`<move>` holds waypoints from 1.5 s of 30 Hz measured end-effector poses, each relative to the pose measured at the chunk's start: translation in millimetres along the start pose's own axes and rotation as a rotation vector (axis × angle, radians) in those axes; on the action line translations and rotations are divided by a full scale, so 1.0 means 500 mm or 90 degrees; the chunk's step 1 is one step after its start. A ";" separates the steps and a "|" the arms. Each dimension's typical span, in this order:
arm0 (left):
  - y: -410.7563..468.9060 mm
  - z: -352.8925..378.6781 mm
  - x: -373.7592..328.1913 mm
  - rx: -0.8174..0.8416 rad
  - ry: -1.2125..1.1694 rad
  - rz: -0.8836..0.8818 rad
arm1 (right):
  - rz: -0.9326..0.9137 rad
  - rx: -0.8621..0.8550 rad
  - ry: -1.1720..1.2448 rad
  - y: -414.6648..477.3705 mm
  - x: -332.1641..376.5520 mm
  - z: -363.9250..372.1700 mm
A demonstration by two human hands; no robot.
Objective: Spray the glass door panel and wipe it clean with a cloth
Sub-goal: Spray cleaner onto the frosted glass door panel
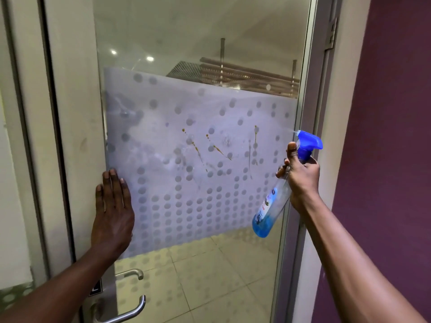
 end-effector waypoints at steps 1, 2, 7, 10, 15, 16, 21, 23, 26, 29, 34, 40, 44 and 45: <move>0.001 0.001 0.001 -0.003 -0.001 -0.001 | 0.000 -0.003 -0.008 0.007 0.001 -0.005; 0.001 0.003 0.001 -0.005 -0.004 0.000 | 0.001 -0.004 -0.013 0.011 0.001 -0.010; 0.003 0.014 0.002 -0.019 -0.029 0.005 | 0.003 0.026 -0.020 -0.017 -0.015 -0.014; 0.002 0.022 0.008 0.002 -0.046 0.018 | 0.014 0.062 -0.007 -0.078 -0.035 -0.003; -0.005 0.023 0.028 0.039 -0.082 0.023 | 0.066 0.115 0.006 -0.204 -0.083 0.011; -0.006 0.021 0.032 0.037 -0.089 0.021 | 0.077 0.126 0.007 -0.234 -0.092 0.017; -0.022 -0.005 0.054 -0.001 -0.132 0.043 | 0.150 0.190 0.010 -0.377 -0.130 0.071; -0.051 -0.017 0.062 -0.016 -0.216 0.015 | 0.172 0.211 0.024 -0.426 -0.140 0.099; -0.148 -0.033 0.059 0.010 -0.445 -0.066 | 0.198 0.247 0.032 -0.498 -0.152 0.138; -0.289 -0.047 0.053 0.045 -0.649 -0.143 | 0.233 0.268 0.033 -0.567 -0.176 0.165; -0.508 -0.052 0.046 0.174 -0.783 -0.178 | 0.300 0.301 0.045 -0.683 -0.221 0.202; -0.662 -0.045 0.058 0.324 -0.800 -0.265 | 0.377 0.361 0.079 -0.816 -0.261 0.230; -0.734 -0.048 0.060 0.364 -0.788 -0.335 | 0.440 0.383 0.083 -0.892 -0.280 0.238; -0.752 -0.049 0.063 0.362 -0.783 -0.357 | 0.456 0.394 0.084 -0.907 -0.285 0.237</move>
Point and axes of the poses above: each hand's wrist, its own y-axis towards the middle knuckle, its own z-axis out of the palm, x = y × z, the point moved 7 cm from there along y, towards the middle knuckle, and after that the axes turned 12 degrees about y, right-handed, at the moved point
